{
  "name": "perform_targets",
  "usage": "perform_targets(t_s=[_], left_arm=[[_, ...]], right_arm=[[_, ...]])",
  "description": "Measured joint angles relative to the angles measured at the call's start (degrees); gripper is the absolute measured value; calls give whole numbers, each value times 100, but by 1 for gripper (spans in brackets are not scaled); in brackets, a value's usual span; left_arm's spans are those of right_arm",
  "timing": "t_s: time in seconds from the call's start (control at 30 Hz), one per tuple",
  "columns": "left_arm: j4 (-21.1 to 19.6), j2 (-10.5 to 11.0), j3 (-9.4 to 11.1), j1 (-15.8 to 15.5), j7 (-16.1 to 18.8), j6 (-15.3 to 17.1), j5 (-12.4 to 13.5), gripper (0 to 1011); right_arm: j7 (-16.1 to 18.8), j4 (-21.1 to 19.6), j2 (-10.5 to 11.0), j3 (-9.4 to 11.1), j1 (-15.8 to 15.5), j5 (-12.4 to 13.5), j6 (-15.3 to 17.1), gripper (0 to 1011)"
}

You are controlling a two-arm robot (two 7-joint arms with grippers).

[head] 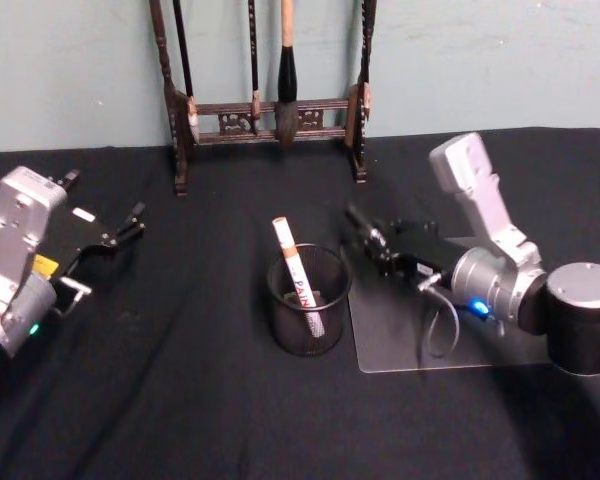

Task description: Pick up the water-based marker from the table and place it into the pen holder.

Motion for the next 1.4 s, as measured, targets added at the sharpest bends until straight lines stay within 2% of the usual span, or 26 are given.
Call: perform_targets(t_s=[0.1, 0.2, 0.37, 0.57, 0.87, 1.13, 1.4], left_arm=[[0, 0, 0, 0, 0, 0, 0, 1001], [0, 0, 0, 0, 0, 0, 0, 1001], [0, 0, 0, 0, 0, 0, 0, 1001], [0, 0, 0, 0, 0, 0, 0, 1001], [0, 0, 0, 0, 0, 0, 0, 1001], [0, 0, 0, 0, 0, 0, 0, 1001], [0, 0, 0, 0, 0, 0, 0, 1001]], right_arm=[[127, -84, 26, 123, -78, 178, -439, 241], [298, -148, 41, 238, -156, 417, -1019, 241], [534, -156, 18, 345, -199, 733, -1661, 241], [939, -148, -24, 349, -203, 1122, -2207, 241], [1533, -87, -88, 147, -157, 1588, -2535, 241], [1837, 172, -151, -155, -6, 1729, -2636, 241], [1933, 484, -235, -386, 135, 1803, -2664, 241]])
